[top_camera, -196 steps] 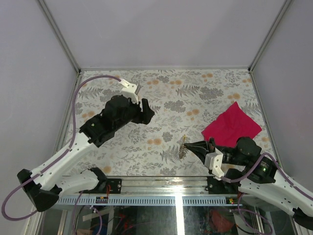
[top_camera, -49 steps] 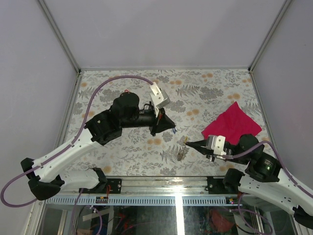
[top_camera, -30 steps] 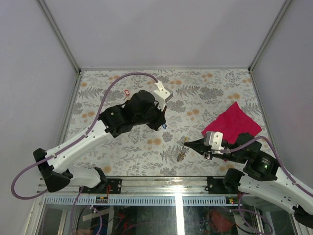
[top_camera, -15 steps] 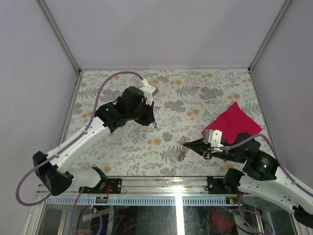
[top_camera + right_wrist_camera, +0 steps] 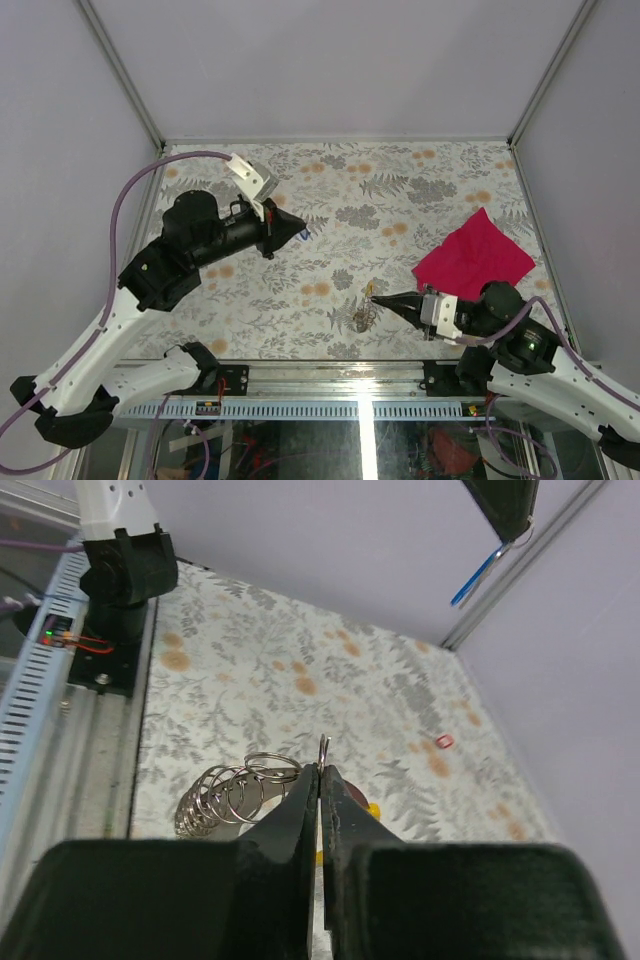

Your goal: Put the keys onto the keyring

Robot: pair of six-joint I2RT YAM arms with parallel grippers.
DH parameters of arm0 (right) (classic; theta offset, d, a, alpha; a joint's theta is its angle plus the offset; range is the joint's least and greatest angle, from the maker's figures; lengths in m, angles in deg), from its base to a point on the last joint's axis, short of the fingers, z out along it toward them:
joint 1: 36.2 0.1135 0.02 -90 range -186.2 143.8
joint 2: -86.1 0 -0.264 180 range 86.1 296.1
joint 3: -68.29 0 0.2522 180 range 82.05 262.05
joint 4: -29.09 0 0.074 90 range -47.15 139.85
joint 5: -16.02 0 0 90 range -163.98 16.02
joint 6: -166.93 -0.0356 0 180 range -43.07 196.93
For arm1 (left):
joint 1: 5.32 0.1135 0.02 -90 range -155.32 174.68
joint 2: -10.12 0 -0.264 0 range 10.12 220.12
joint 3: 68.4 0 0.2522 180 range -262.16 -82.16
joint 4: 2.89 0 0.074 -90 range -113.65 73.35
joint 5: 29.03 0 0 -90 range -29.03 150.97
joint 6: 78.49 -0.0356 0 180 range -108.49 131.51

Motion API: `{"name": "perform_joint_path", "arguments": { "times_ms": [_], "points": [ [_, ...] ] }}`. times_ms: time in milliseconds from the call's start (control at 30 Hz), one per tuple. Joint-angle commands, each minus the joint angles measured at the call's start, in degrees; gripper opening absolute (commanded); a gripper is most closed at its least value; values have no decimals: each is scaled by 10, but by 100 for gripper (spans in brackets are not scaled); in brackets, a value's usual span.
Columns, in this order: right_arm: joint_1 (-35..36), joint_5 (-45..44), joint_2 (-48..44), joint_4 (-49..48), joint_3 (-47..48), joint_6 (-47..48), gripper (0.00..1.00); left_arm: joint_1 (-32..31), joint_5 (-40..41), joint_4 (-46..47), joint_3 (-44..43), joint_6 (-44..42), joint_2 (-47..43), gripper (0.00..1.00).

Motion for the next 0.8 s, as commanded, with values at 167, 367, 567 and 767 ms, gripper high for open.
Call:
{"name": "perform_joint_path", "arguments": {
  "times_ms": [167,367,567,767],
  "points": [
    [-2,-3,-33,-114,-31,201,0,-1,-157,139,38,-128,-56,0],
    [-2,-35,-41,-90,-17,241,0,-3,-197,151,22,-179,-44,0],
    [-2,-42,-34,-67,5,246,0,-8,-242,149,5,-215,-24,0],
    [-2,-58,14,-19,81,100,1,-74,-192,117,-25,-266,10,0]
  ]
}}
